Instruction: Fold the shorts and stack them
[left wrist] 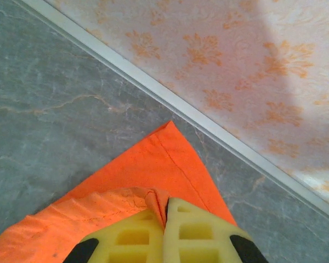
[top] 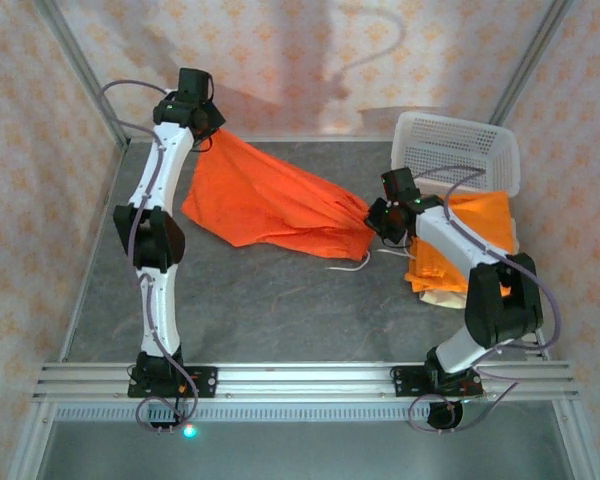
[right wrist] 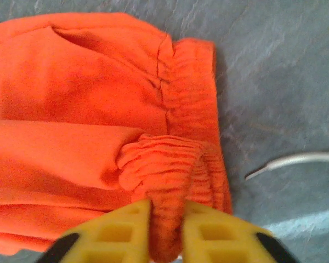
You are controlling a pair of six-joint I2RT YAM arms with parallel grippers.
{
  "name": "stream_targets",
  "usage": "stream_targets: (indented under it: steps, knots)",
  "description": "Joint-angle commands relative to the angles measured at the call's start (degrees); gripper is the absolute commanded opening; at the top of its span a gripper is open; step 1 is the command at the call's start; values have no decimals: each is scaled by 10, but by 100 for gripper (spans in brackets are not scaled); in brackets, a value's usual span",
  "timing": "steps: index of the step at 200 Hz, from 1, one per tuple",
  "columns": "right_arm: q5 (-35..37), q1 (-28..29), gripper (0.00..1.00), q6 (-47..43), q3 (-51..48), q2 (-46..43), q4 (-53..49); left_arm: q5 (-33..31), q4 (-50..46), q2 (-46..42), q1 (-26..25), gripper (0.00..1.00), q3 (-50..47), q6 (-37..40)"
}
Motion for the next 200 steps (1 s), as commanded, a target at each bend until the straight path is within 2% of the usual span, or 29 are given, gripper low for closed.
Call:
stream_targets:
  steps: [1,7,18,22,33,43,51,67,95,118,138,165,200]
  knots:
    - [20,-27,30,6,37,30,-3,-6,10,43,7,17,67,-5]
    - [6,-36,37,11,43,34,-2,-1,13,58,9,32,89,-4]
    - [-27,-53,58,22,44,29,9,10,11,74,11,60,131,-1]
    - [-37,-57,65,25,42,21,15,16,10,75,13,66,143,1]
    - [-44,-60,77,26,35,-5,23,30,9,59,15,80,155,10]
    - [-44,-59,83,25,28,-36,24,34,5,29,13,91,141,21]
    - [-47,-57,86,24,18,-60,32,43,6,-2,12,95,115,30]
    - [-54,-37,92,29,-3,-97,57,67,32,-86,5,100,5,36]
    - [-69,19,95,22,7,-91,56,121,185,-247,-11,100,-304,-8]
    - [-98,51,96,22,24,-47,63,135,275,-291,-23,100,-467,-39]
    - [-113,55,96,13,45,9,69,148,319,-273,-31,100,-531,-51]
    - [-111,41,96,-27,108,92,30,157,353,-226,-33,100,-555,-53]
    - [-124,2,96,-38,167,180,13,128,381,-164,-32,100,-581,-39]
